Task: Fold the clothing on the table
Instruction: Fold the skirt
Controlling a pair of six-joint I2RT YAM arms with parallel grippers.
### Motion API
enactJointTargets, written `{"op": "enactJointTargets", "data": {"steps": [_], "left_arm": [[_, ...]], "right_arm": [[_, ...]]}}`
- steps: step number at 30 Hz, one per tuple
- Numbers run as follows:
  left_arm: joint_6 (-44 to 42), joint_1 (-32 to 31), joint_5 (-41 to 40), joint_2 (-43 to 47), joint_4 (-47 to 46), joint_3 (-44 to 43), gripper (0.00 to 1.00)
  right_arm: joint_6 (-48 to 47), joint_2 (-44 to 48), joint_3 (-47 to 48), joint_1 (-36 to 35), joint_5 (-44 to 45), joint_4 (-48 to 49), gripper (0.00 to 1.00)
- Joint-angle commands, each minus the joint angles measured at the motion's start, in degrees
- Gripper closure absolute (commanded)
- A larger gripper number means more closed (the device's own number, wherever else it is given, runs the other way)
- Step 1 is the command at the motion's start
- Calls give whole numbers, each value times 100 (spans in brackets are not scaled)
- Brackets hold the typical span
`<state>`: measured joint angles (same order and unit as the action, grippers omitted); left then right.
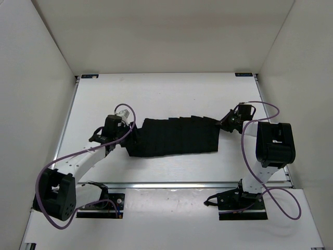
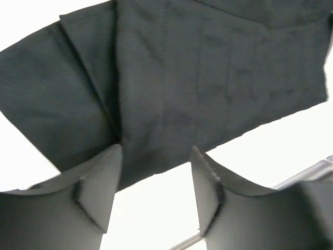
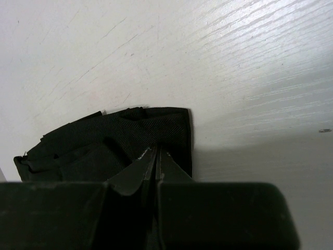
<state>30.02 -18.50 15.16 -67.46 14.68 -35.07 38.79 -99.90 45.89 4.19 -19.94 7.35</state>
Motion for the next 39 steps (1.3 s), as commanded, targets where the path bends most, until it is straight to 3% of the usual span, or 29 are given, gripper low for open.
{"op": "enactJointTargets", "data": {"steps": [1, 10, 12, 14, 15, 16, 17, 26, 32, 35, 36, 39], "left_arm": [[-128, -13, -443, -21, 79, 26, 32], [-93, -66, -417, -565, -377, 88, 34], [-58, -110, -391, -628, -421, 88, 39], [-40, -127, -207, -619, -439, 71, 59], [-5, -127, -198, -576, -422, 88, 82], [30, -162, -154, -471, -396, 149, 99], [39, -145, -180, -409, -343, 141, 100], [179, -215, -294, 953, 342, 931, 100], [215, -207, -189, 1358, 475, 1362, 98], [162, -172, -48, 1253, 422, 1310, 52], [119, -189, -74, 1270, 431, 1197, 44], [153, -172, -206, 1542, 509, 845, 37]], "right_arm": [[-152, -109, -10, -58, 227, -199, 100], [-169, -188, -1, -32, 166, -138, 100], [-135, -179, 17, -41, 114, -129, 100], [-135, -171, 17, -49, 157, -147, 100], [-152, -188, 34, -41, 140, -173, 100], [-161, -223, 43, -49, 140, -208, 100], [-161, -197, 43, -41, 157, -234, 100], [-187, -258, 183, -67, 298, -463, 100], [-196, -320, 236, -93, 255, -472, 100], [-406, -268, 420, -207, 26, -428, 100], [-503, -171, 499, -277, 0, -489, 100], [-652, 328, 675, -531, 69, -621, 91]]}}
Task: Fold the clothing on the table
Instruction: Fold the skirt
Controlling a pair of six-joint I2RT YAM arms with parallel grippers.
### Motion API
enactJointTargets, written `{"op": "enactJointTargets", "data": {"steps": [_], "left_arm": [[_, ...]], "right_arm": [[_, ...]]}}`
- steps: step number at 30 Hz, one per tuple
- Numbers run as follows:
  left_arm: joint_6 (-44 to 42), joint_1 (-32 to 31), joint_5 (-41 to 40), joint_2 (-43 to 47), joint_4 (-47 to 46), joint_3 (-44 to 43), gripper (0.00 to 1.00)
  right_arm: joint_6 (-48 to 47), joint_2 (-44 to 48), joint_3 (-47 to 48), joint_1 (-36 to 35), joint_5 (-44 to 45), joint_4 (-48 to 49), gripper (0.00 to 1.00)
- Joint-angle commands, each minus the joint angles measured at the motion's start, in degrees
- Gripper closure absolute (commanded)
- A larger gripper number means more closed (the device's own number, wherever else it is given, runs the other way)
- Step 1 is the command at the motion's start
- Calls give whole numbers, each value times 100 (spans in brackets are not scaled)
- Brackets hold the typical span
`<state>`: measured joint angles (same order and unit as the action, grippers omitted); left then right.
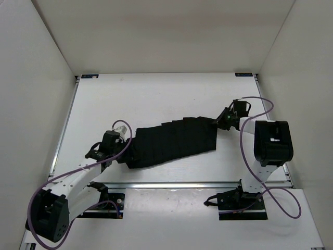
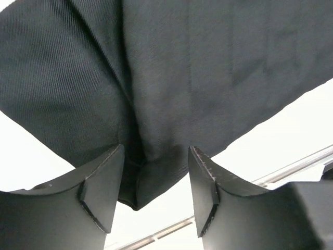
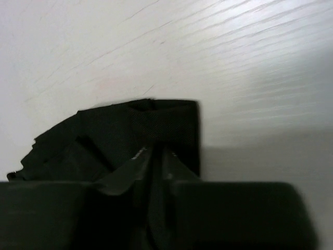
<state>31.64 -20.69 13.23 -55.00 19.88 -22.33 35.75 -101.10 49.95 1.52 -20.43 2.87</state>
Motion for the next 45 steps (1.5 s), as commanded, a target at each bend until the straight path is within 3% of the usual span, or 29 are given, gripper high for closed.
{"op": "enactJointTargets", "data": {"steps": [1, 5, 7, 11, 18, 26, 34, 35, 36, 37, 38, 40, 42, 45], "left_arm": [[-26, 91, -31, 358, 42, -517, 36], [-26, 223, -66, 604, 595, -949, 37], [-8, 162, -163, 658, 938, -1019, 37], [281, 48, -199, 938, 1483, -678, 37], [1177, -129, -93, 1711, 1230, 333, 39], [1758, -120, -154, 2178, 799, 940, 38], [1828, -146, -418, 1958, 535, 1169, 36], [1820, -137, -427, 1950, 508, 1195, 38], [1741, -111, -514, 1915, 491, 1196, 47], [1767, -94, -558, 1906, 473, 1213, 54], [1706, -59, -533, 1888, 438, 1231, 71], [1618, -14, -602, 1818, 368, 1231, 93], [1486, 38, -655, 1503, 132, 1205, 100], [1249, -110, -752, 679, -377, 924, 100]], "right_arm": [[-436, 694, 278, -301, 170, -278, 85], [-578, 1529, 322, -521, 354, -752, 68], [-613, 1864, 139, -600, 564, -1138, 66], [-473, 2716, -389, -547, 697, -1482, 55], [46, 3904, -1778, -223, 347, -1325, 48], [477, 3773, -2683, -275, -40, -666, 43], [714, 3238, -3009, -266, -234, 46, 42], [697, 3167, -2992, -249, -208, 134, 42], [697, 3053, -2965, -257, -234, 187, 45], [688, 2939, -2965, -249, -260, 222, 56], [705, 2877, -3009, -266, -286, 283, 65], [723, 2833, -2939, -179, -322, 354, 99], [697, 2955, -2878, -161, -313, 241, 100], [469, 3350, -2580, 225, -120, -241, 100]]}}
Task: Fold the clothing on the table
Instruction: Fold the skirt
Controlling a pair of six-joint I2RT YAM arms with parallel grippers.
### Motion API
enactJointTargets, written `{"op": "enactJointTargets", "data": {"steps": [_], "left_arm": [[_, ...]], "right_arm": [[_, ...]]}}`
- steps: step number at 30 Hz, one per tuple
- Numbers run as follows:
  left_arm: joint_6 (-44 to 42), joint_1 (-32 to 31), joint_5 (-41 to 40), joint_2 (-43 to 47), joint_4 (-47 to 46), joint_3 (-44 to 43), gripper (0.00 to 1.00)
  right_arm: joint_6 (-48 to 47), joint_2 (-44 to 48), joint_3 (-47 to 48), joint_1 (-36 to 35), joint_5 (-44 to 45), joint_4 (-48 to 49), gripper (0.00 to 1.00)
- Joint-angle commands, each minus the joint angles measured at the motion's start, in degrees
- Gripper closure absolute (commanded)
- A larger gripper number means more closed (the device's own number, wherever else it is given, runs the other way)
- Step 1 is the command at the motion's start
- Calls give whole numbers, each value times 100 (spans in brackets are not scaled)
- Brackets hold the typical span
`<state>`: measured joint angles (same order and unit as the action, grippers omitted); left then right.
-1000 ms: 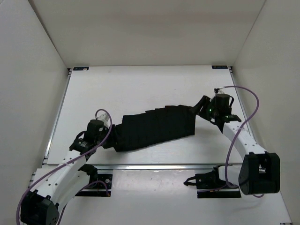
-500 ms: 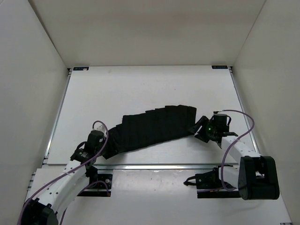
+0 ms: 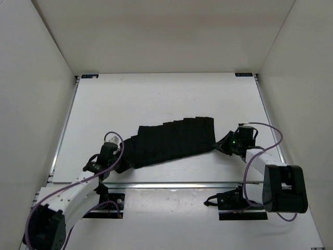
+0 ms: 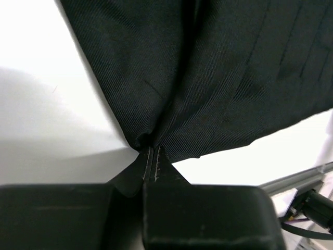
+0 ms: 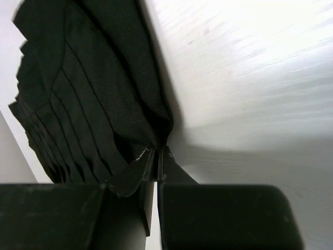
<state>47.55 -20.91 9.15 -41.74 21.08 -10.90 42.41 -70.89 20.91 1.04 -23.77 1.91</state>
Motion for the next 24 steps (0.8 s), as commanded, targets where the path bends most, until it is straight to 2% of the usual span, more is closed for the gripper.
{"op": "enactJointTargets", "data": {"steps": [1, 5, 10, 14, 17, 21, 24], "left_arm": [[-412, -98, -378, -1069, -726, -385, 100], [-588, -590, -493, -2363, -1360, -1045, 100], [-624, -572, -572, -3558, -2186, -1669, 100], [-738, -450, -695, -4035, -2327, -2091, 100], [-756, -353, -555, -4237, -2608, -2022, 100], [-738, -309, -476, -4343, -2828, -1873, 100], [-712, -300, -414, -4334, -2960, -1724, 100]], "right_arm": [[-364, 470, 518, 379, 224, -461, 100], [-1110, 551, 1476, 380, 250, -1393, 100], [-1630, -99, 3232, -751, 364, -2124, 100], [-1605, -828, 3999, -1963, 452, -1696, 100], [-1534, -1503, 4578, -2773, 321, -1282, 100], [-1543, -2733, 5553, -3644, 276, -1333, 100], [-1473, -3385, 5871, -4092, 101, -1106, 100]]}}
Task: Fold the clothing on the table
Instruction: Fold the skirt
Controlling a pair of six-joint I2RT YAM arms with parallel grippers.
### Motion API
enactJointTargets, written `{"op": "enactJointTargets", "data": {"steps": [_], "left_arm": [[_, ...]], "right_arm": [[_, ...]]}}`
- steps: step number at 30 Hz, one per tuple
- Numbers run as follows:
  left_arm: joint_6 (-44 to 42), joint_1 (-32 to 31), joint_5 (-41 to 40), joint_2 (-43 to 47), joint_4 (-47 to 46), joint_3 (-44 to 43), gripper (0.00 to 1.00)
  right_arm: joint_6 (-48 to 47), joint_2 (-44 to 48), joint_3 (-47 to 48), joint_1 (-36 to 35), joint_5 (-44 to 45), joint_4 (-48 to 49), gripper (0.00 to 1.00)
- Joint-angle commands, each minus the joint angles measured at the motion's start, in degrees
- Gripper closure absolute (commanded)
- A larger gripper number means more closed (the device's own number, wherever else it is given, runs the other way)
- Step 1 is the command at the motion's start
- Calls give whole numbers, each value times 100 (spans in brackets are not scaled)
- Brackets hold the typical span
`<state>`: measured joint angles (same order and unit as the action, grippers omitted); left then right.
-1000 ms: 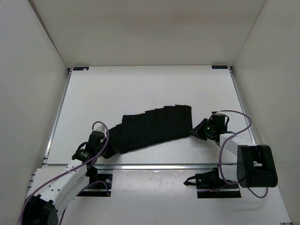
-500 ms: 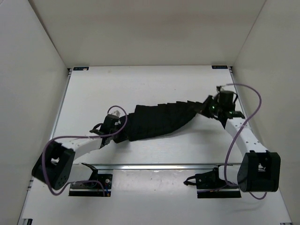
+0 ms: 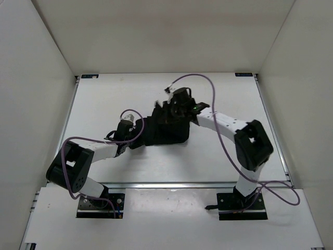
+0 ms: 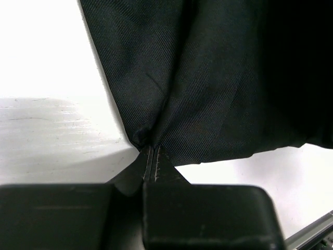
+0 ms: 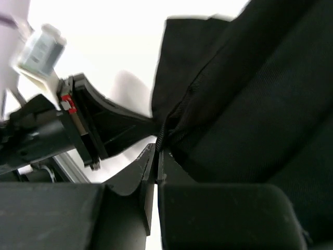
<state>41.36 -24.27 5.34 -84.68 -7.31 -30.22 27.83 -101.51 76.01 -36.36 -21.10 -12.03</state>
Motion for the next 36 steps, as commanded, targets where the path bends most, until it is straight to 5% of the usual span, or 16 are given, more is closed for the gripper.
{"op": "enactJointTargets", "data": {"steps": [1, 12, 14, 17, 21, 31, 34, 35, 36], "left_arm": [[-93, 54, -16, -39, -139, 235, 100], [-102, 124, 204, -83, -332, 367, 100], [-76, 151, 213, -4, -254, 420, 92], [38, 352, 536, 241, -200, 499, 73], [56, 511, 669, 917, 290, 596, 59], [-224, 687, 977, 2684, 2144, 658, 40], [-750, 801, 1390, 2834, 2855, 325, 24], [-1031, 819, 1469, 2774, 3197, 71, 2], [-1243, 819, 1452, 2677, 3592, -219, 1]], "right_arm": [[-6, -534, 510, -459, -218, 350, 100], [46, -1678, 1179, -926, -666, -45, 100], [64, -1661, 1083, -899, -929, 139, 96], [56, -1582, 969, -794, -1044, 360, 70], [-199, -1363, 1276, -776, -1212, 166, 52], [64, 1114, -910, -109, -475, 1159, 47], [-24, 1651, -1447, 268, -360, 1133, 45], [-59, 1870, -1631, 470, -351, 1089, 45], [-85, 2046, -1816, 715, -377, 1072, 45]]}}
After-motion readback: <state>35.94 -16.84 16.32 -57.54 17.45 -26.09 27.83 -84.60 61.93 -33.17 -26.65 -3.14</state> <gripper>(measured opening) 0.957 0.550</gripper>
